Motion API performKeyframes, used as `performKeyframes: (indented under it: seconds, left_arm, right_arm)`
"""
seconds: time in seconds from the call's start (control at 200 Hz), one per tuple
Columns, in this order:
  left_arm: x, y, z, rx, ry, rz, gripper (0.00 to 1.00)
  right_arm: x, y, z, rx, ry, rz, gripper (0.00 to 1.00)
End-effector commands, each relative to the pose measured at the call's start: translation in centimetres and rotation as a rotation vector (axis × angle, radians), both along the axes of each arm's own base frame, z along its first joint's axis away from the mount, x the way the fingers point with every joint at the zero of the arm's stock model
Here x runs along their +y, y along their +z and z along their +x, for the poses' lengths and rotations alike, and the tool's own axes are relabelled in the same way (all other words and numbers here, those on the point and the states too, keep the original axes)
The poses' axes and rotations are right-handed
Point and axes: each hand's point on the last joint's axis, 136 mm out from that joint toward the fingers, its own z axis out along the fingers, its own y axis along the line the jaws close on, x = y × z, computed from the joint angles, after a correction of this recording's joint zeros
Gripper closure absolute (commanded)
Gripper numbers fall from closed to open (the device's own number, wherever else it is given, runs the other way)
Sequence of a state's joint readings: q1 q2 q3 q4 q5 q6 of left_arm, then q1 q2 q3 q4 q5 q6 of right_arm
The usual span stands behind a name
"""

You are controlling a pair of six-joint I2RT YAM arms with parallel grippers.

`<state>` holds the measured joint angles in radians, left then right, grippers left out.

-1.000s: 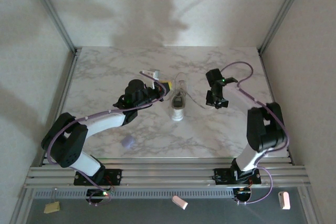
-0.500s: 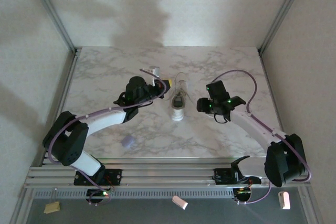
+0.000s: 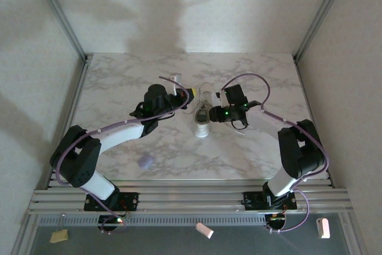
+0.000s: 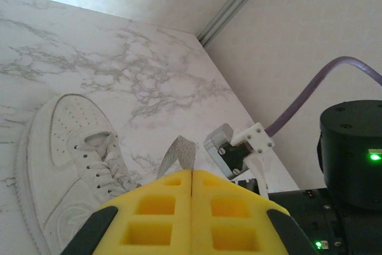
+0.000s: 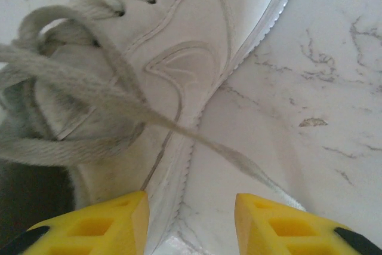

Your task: Tie the shoes

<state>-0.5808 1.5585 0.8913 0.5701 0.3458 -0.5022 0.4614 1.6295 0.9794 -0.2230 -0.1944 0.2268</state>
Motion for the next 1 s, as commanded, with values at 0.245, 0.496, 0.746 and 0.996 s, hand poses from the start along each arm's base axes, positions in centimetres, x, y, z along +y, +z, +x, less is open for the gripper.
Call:
performKeyframes:
  seconds: [0.245, 0.496, 0.746, 0.996]
  left_arm:
    - [0.0, 0.7, 0.5, 0.002, 0.008, -0.013, 1.0]
    - [0.0, 0.3, 0.6, 0.015, 0.009, 0.004, 1.0]
    - [0.3, -0.1, 1.6, 0.04, 0.039, 0.003, 1.0]
    - [0.2, -0.1, 2.9, 0.052, 0.049, 0.0, 1.0]
  right_arm:
    - [-2.8, -0.2, 5.3, -0.037, -0.183, -0.067, 0.65]
    - [-1.9, 1.0, 5.2, -0.003, -0.156, -0.015, 0.63]
    - [-1.4, 4.1, 2.1, -0.003, -0.143, 0.112, 0.5]
    - [0.1, 4.9, 0.8, 0.116, -0.221, 0.285, 0.6]
